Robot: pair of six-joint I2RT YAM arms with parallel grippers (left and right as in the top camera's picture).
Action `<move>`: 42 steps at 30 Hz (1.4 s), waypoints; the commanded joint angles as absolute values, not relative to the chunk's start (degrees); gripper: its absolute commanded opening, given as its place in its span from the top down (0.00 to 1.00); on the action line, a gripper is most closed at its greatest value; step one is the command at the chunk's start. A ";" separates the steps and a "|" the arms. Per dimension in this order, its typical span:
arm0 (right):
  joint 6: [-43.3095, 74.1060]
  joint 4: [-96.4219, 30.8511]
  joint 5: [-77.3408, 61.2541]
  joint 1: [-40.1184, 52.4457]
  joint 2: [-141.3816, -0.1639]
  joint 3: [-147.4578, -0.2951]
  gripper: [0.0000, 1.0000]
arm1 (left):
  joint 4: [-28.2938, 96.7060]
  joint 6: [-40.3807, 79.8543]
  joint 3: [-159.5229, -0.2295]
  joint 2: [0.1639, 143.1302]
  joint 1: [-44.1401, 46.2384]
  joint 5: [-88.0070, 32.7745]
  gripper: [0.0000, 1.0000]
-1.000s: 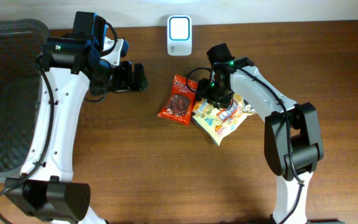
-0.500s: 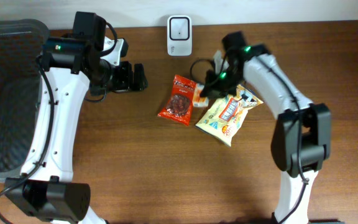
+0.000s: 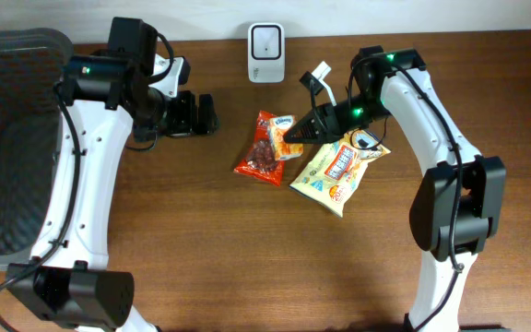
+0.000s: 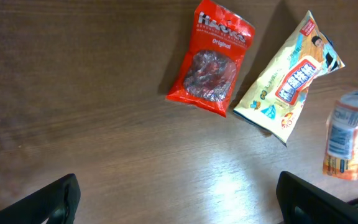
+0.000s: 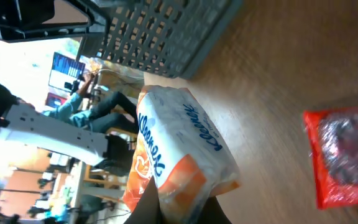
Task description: Scan the item barcode
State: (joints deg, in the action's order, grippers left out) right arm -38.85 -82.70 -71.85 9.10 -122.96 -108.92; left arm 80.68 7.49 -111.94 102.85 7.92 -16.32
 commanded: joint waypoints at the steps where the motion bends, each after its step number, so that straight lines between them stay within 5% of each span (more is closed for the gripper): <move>1: -34.22 -76.82 -71.81 9.10 -122.52 -109.54 0.96 | 80.58 6.55 -111.79 102.26 7.73 -16.75 0.01; 3: -10.55 -61.91 -56.55 9.43 -122.52 -109.54 0.96 | 80.58 6.55 -111.77 102.26 7.73 -16.75 0.01; 5: 12.69 -46.72 -22.02 11.81 -122.52 -110.32 0.96 | 80.58 6.57 -111.79 102.26 7.73 -16.75 0.01; 14: -0.51 -16.43 14.28 20.91 -125.91 -111.46 0.96 | 80.58 6.55 -111.77 102.26 7.73 -16.75 0.01; 19: -2.63 -5.56 11.35 21.37 -128.01 -111.46 0.96 | 80.58 6.55 -111.79 102.26 7.73 -16.75 0.01; 24: -32.67 0.71 3.01 21.56 -133.69 -111.44 0.96 | 80.58 6.55 -111.79 102.26 7.73 -16.75 0.01; 31: -41.80 0.27 2.98 22.22 -136.07 -111.44 0.96 | 80.58 6.55 -111.79 102.26 7.73 -16.75 0.01; 37: -35.94 2.11 3.84 21.74 -136.94 -111.66 0.96 | 80.58 6.55 -111.77 102.26 7.73 -16.75 0.01; 42: -10.70 2.13 7.35 14.24 -132.09 -116.99 0.96 | 80.58 6.55 -111.77 102.26 7.73 -16.75 0.01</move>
State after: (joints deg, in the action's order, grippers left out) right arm -25.69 2.98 5.13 19.53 -136.99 -113.32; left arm 80.68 7.49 -111.90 102.85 7.92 -16.29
